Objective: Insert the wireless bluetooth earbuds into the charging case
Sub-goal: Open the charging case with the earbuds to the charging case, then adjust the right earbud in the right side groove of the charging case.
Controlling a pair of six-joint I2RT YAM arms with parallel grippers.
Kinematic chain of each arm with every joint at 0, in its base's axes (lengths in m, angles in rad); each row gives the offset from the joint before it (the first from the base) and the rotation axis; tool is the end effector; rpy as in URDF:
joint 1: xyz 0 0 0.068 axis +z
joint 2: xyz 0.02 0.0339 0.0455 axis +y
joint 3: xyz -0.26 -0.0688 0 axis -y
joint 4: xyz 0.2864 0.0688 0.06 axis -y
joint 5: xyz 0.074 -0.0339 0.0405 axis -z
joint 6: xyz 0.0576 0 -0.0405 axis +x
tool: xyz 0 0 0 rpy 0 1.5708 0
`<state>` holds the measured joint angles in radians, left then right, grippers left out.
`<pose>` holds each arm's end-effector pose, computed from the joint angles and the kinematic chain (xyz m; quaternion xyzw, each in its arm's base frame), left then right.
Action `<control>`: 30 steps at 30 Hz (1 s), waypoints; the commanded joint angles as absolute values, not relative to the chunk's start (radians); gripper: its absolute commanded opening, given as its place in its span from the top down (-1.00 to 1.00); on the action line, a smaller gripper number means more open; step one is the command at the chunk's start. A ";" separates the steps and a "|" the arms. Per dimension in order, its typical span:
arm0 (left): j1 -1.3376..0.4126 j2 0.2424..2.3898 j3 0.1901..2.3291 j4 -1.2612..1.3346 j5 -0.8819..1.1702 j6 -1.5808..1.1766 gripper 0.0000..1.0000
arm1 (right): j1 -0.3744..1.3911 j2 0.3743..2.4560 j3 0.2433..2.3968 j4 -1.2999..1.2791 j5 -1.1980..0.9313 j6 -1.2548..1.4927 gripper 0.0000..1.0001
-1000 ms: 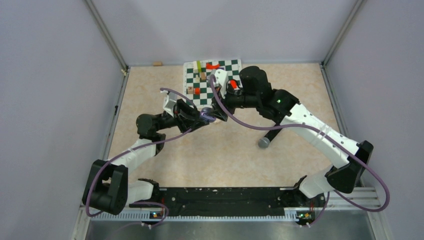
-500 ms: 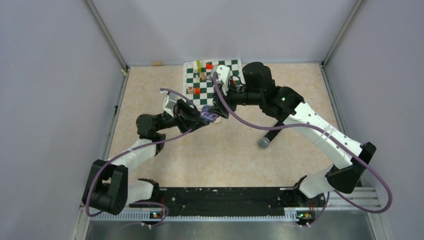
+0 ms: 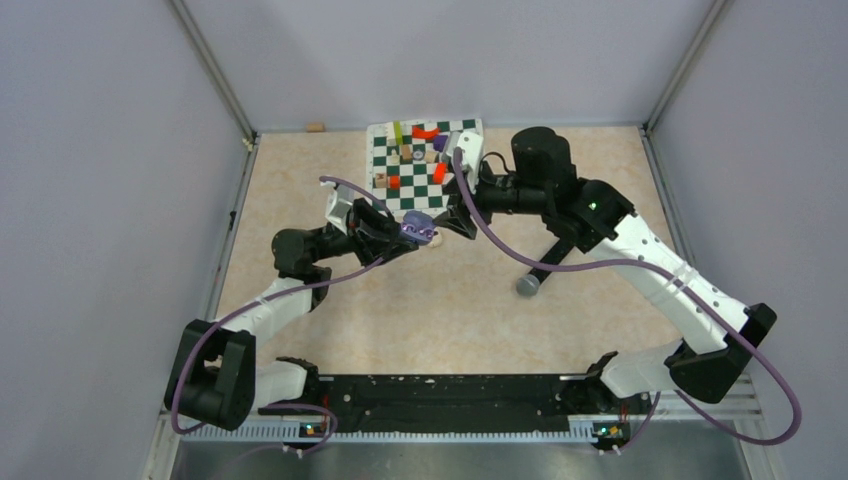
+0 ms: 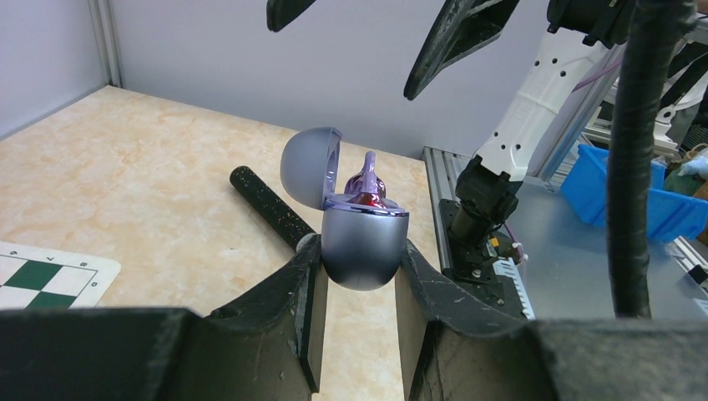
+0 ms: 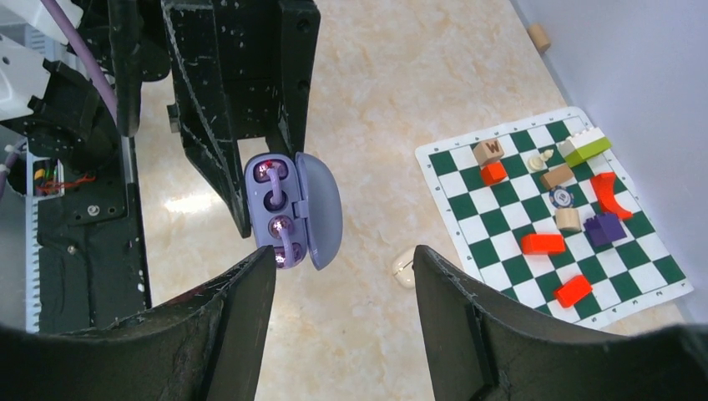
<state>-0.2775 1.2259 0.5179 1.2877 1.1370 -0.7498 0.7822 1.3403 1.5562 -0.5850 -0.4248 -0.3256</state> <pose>0.2462 -0.1245 0.2713 0.3667 0.5004 -0.5872 0.5199 0.2283 0.2603 0.4410 -0.5255 0.6231 0.2944 0.4989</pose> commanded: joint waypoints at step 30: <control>-0.281 1.203 0.553 1.359 1.143 -0.766 1.00 | 0.781 1.333 1.572 -0.556 -0.440 -0.332 -0.19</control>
<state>-0.2775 1.2259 0.5179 1.2995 1.1374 -0.7582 0.7822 1.3849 1.5074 -0.5720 -0.4431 -0.3298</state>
